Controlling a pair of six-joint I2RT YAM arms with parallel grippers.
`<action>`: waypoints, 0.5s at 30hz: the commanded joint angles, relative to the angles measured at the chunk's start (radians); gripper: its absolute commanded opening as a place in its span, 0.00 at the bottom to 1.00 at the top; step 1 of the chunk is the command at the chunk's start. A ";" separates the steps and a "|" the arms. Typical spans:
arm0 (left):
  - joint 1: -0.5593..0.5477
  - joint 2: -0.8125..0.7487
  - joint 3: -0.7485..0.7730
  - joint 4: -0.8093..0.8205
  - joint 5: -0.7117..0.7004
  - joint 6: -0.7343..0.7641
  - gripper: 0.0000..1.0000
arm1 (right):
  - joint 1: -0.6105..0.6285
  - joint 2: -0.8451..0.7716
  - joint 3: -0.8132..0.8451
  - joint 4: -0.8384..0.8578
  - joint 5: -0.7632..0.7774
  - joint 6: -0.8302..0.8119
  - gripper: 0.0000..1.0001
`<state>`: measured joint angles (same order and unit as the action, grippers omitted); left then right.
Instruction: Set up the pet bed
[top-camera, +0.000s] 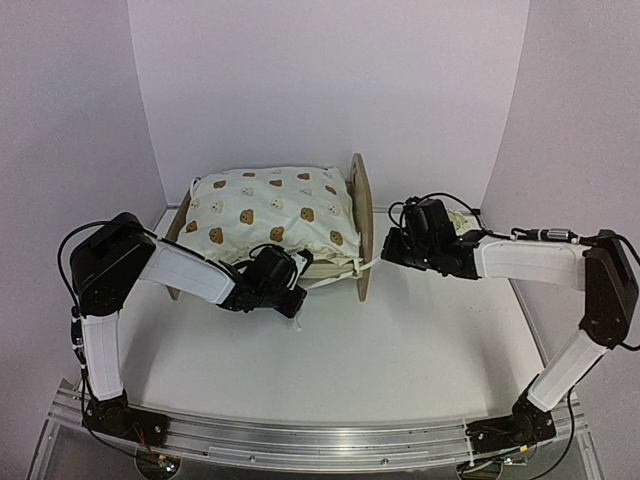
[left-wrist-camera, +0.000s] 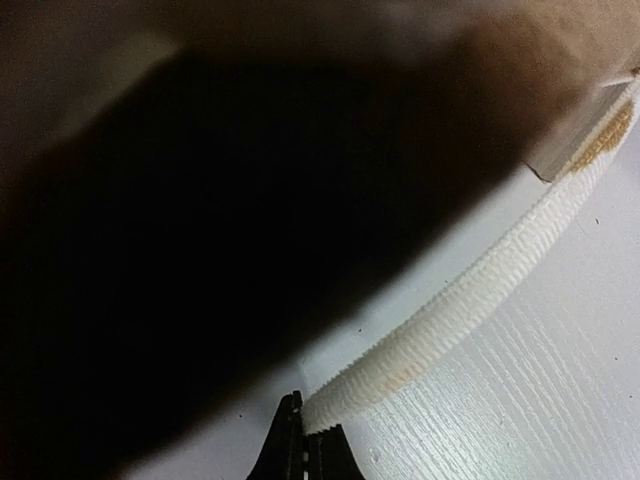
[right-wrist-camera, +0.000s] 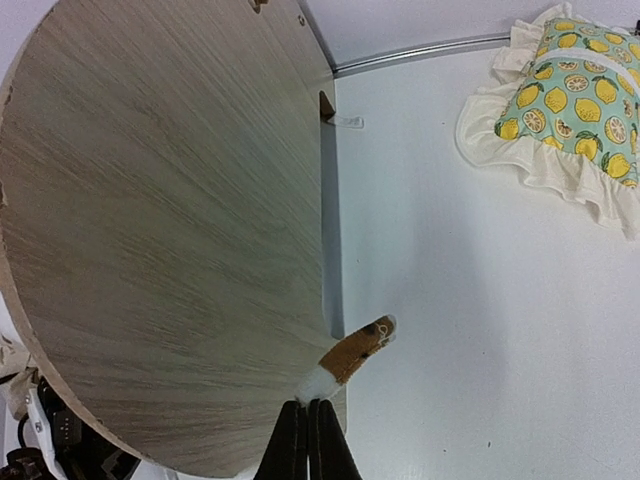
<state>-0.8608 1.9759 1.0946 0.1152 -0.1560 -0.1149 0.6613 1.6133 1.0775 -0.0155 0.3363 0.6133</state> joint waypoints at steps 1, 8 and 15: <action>0.029 -0.026 -0.019 -0.070 -0.049 -0.046 0.00 | -0.006 0.001 0.067 0.032 0.046 -0.027 0.00; 0.028 -0.047 -0.009 -0.070 0.014 -0.069 0.08 | -0.006 -0.017 0.113 0.031 -0.072 -0.075 0.00; 0.026 -0.173 -0.081 -0.061 0.098 -0.084 0.59 | -0.006 -0.113 0.046 0.008 -0.188 -0.078 0.44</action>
<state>-0.8433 1.9259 1.0580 0.0795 -0.1074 -0.1729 0.6613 1.5966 1.1340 -0.0168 0.2273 0.5521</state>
